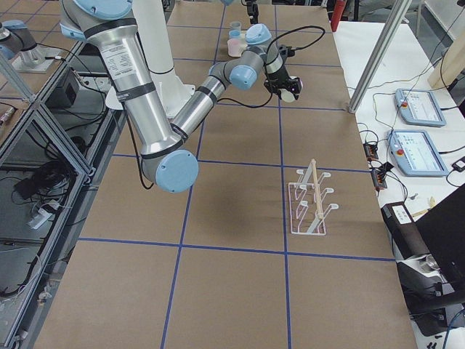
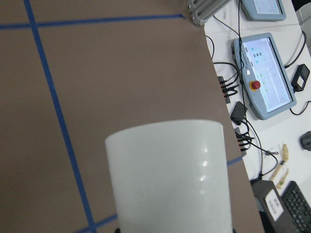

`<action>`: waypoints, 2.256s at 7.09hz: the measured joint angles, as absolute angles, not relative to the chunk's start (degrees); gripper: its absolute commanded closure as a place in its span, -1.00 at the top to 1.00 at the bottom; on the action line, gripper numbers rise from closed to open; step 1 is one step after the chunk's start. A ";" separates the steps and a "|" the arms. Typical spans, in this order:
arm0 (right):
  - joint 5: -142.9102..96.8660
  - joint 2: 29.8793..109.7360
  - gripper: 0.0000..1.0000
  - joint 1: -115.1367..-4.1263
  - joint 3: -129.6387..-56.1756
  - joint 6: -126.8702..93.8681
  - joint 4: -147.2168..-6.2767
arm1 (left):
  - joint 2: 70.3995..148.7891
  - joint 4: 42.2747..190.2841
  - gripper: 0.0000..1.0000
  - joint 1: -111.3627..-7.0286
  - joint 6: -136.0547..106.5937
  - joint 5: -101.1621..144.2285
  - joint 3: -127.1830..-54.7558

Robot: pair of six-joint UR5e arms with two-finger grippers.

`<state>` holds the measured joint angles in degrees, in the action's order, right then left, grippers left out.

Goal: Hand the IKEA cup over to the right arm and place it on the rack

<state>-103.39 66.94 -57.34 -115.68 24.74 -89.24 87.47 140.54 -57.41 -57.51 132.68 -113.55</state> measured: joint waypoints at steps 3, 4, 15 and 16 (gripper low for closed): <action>-92.14 73.36 -1.00 -63.17 -115.99 57.39 -93.41 | 87.33 140.62 1.00 -57.43 -57.14 132.63 -113.63; -86.73 76.04 -1.00 -63.43 -116.06 65.11 -93.36 | 87.38 140.62 1.00 -57.38 -57.13 132.63 -113.64; -63.10 83.07 -1.00 -53.40 -107.25 68.00 -88.24 | 87.62 140.71 1.00 -57.13 -57.30 132.63 -113.64; -62.17 83.07 -1.00 -52.79 -106.36 67.77 -87.73 | 87.63 140.71 1.00 -57.10 -57.30 132.63 -113.63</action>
<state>-62.17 83.07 -52.79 -106.36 67.77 -87.73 87.63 140.71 -57.10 -57.30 132.63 -113.63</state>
